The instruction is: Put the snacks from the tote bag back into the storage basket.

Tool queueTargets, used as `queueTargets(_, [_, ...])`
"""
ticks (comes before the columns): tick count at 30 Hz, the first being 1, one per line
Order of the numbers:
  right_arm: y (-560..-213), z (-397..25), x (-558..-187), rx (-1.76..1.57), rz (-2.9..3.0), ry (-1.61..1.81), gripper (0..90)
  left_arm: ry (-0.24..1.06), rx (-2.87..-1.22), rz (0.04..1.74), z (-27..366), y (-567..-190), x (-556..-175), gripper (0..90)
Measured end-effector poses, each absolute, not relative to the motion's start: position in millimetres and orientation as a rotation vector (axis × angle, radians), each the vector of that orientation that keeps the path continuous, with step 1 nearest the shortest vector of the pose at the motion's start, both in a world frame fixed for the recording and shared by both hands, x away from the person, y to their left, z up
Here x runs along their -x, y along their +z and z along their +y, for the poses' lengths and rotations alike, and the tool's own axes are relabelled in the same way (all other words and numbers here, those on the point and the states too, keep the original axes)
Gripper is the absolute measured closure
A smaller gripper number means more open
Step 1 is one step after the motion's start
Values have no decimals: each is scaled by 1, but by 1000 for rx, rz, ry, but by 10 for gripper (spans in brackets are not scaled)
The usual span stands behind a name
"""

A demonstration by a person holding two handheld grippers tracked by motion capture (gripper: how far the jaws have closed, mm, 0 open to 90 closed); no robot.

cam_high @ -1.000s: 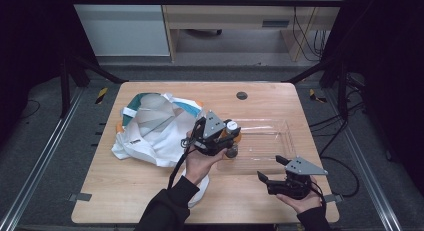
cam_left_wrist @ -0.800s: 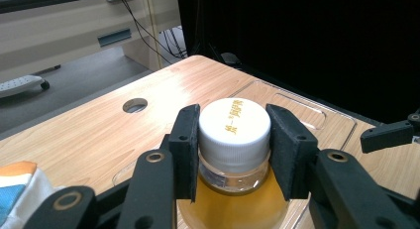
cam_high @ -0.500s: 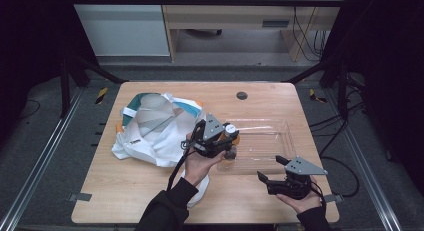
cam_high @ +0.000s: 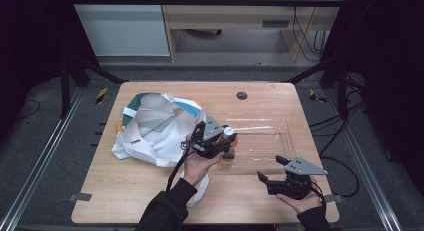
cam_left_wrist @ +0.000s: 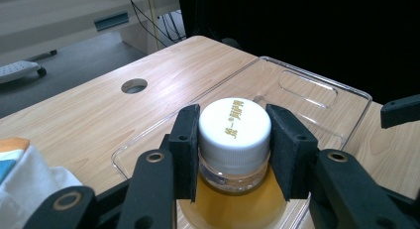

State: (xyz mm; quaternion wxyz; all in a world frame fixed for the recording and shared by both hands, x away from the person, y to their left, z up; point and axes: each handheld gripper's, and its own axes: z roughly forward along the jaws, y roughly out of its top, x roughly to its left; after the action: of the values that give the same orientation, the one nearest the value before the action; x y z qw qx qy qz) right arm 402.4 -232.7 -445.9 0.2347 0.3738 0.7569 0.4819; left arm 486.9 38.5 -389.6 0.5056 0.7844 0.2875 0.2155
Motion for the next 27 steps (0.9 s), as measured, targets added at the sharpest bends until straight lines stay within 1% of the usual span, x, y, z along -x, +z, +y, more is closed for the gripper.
queueTargets(22, [-446,-232,-403,-1031,2078,1321,151,524,-1884,688,40,-396,-486,582])
queueTargets(23, [-447,-233,-403,-1030,2078,1321,151,525,-1883,685,40,-396,-486,576])
queueTargets(25, [-447,-232,-403,-1031,2079,1320,150,536,-1864,683,42,-394,-485,522])
queueTargets(27, [-447,-233,-403,-1029,2079,1317,151,533,-1855,678,44,-390,-484,495])
